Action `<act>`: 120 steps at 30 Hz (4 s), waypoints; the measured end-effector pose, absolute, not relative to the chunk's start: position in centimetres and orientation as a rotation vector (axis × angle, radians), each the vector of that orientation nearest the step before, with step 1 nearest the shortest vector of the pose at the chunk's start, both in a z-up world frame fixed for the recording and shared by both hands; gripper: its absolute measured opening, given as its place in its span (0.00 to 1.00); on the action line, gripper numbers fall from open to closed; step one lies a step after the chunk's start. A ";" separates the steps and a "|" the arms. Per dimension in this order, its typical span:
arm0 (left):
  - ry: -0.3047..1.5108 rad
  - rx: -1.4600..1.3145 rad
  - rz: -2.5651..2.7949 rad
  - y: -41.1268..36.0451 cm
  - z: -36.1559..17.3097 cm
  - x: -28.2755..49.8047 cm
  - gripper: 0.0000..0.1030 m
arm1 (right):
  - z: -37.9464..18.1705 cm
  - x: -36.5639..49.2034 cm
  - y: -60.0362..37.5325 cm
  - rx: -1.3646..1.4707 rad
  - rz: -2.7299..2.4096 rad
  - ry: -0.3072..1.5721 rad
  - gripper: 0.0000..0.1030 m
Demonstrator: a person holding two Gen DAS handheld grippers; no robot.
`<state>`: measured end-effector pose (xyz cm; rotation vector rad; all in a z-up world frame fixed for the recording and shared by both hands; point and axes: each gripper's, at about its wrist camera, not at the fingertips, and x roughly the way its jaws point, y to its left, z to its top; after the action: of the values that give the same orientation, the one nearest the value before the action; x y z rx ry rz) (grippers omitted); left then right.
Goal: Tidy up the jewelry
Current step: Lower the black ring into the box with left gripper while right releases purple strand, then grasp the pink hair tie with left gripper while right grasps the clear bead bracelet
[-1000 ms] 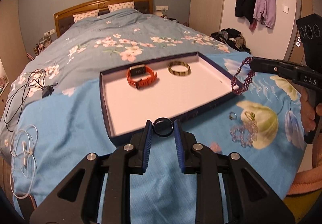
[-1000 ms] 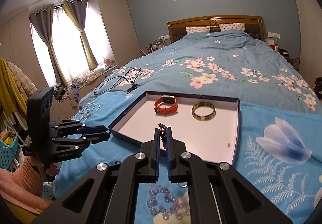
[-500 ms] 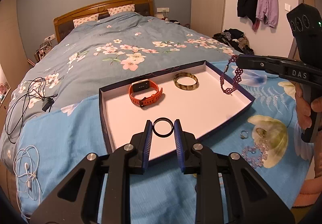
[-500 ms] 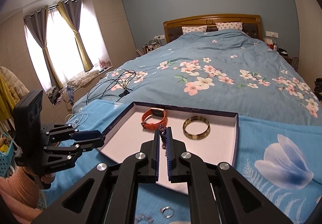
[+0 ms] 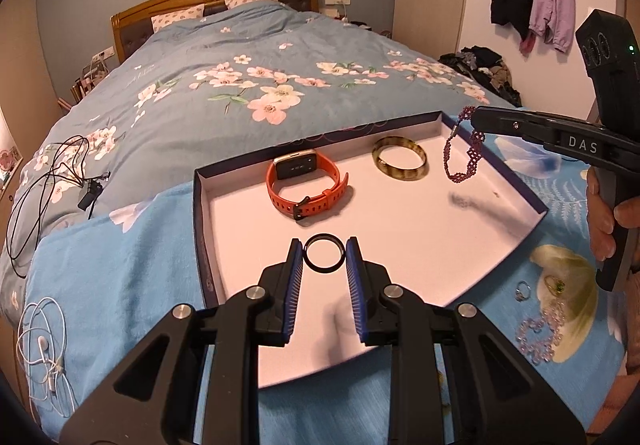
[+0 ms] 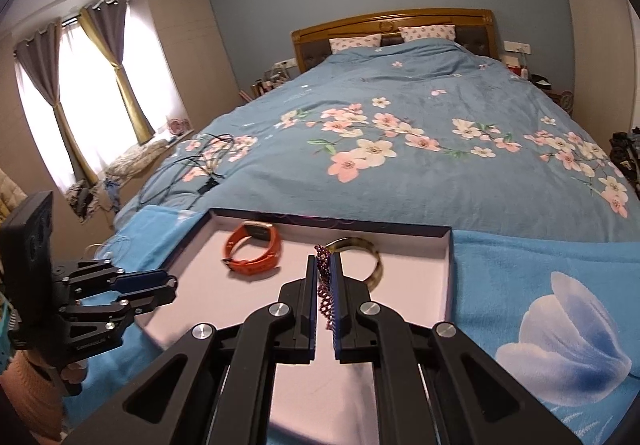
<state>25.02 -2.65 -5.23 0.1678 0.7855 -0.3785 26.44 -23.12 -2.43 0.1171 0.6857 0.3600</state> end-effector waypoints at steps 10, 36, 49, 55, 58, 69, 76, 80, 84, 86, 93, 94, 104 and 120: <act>0.848 0.155 -0.355 -3.2 -6.9 27.9 0.22 | -4.7 27.8 -21.0 0.088 0.376 0.754 0.05; 0.895 0.151 -0.322 -5.3 -9.5 31.0 0.37 | -4.0 25.4 -22.0 0.128 0.401 0.763 0.24; 0.697 0.172 -0.315 -2.5 -4.1 23.4 0.52 | -2.4 17.3 -23.0 0.021 0.463 0.712 0.32; 0.673 0.203 -0.336 -1.1 -4.0 18.6 0.53 | -4.1 14.8 -24.2 0.012 0.427 0.761 0.32; 0.693 0.210 -0.355 -0.9 -4.9 16.6 0.53 | -5.0 13.6 -24.2 0.014 0.434 0.787 0.32; 0.736 0.228 -0.400 -1.0 -7.2 13.1 0.53 | -7.3 12.0 -21.0 -0.071 0.507 0.849 0.32; 0.715 0.268 -0.465 -2.2 -7.0 11.5 0.53 | -7.8 12.5 -20.6 -0.095 0.492 0.876 0.32; 0.700 0.285 -0.550 -3.3 -7.0 10.4 0.53 | -8.2 12.7 -20.4 -0.110 0.489 0.894 0.24; 0.715 0.292 -0.610 -4.7 -7.2 10.0 0.53 | -8.2 12.5 -20.1 -0.131 0.487 0.894 0.20; 0.721 0.302 -0.624 -5.3 -7.4 9.9 0.53 | -8.1 12.5 -20.1 -0.132 0.484 0.892 0.12; 0.758 0.301 -0.645 -6.3 -8.3 11.0 0.50 | -7.6 12.2 -21.2 -0.074 0.504 0.888 0.06; 0.760 0.304 -0.645 -6.4 -8.4 11.1 0.50 | -7.5 12.1 -21.4 -0.070 0.503 0.883 0.06; 0.798 0.323 -0.660 -7.6 -9.2 12.7 0.47 | -7.4 11.8 -21.6 -0.060 0.501 0.864 0.30; 0.872 0.280 -0.664 -7.5 -10.1 13.9 0.05 | -8.0 11.9 -20.9 -0.086 0.524 0.897 0.06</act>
<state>13.89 -7.54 -10.15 0.2801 0.8720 -0.6637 11.89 -20.95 -7.99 -0.0860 0.8967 0.5245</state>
